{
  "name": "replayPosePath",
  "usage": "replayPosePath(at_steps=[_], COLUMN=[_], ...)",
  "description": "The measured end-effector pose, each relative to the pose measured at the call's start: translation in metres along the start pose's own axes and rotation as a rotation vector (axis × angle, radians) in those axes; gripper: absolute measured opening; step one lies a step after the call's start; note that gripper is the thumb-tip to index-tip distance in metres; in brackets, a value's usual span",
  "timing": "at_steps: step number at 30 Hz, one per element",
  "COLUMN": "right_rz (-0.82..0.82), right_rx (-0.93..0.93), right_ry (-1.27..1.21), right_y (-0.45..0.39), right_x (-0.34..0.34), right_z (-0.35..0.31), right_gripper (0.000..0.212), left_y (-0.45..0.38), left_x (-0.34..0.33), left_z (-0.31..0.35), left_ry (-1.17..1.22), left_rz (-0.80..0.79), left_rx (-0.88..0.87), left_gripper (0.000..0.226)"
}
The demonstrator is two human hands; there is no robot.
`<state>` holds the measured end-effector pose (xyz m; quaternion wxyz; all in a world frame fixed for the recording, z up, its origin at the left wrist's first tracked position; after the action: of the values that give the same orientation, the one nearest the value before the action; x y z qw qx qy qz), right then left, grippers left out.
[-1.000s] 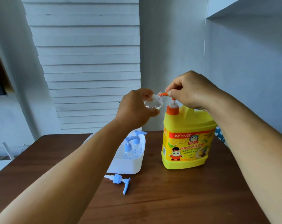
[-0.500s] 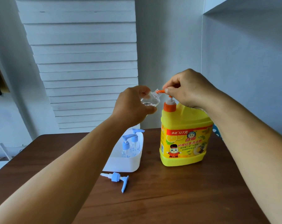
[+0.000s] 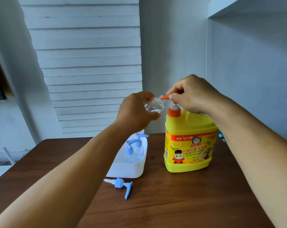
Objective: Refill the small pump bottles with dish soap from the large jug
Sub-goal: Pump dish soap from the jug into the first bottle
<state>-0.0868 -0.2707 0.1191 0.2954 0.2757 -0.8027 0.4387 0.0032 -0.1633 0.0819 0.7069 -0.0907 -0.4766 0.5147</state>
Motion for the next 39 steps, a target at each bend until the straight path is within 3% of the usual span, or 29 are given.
replayPosePath(at_steps=[39], right_rz=[0.022], right_rx=[-0.006], right_ry=[0.003], right_y=[-0.002], right_x=[0.008], right_z=[-0.001], right_gripper=[0.019], left_y=[0.000], left_x=[0.003], left_z=[0.002], left_ry=[0.011], left_rz=[0.012], left_rx=[0.006], left_gripper=[0.047])
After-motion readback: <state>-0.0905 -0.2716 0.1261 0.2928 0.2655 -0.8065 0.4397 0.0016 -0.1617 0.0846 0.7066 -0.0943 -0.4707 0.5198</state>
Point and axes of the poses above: each hand's wrist, its own y-axis away from the middle knuckle, its own x-axis out of the back of the hand, z = x × y, the point moved 8 cm from there along -y, towards the middle knuckle, and after that the axes turned 8 degrees about z, right-handed, at the moved point
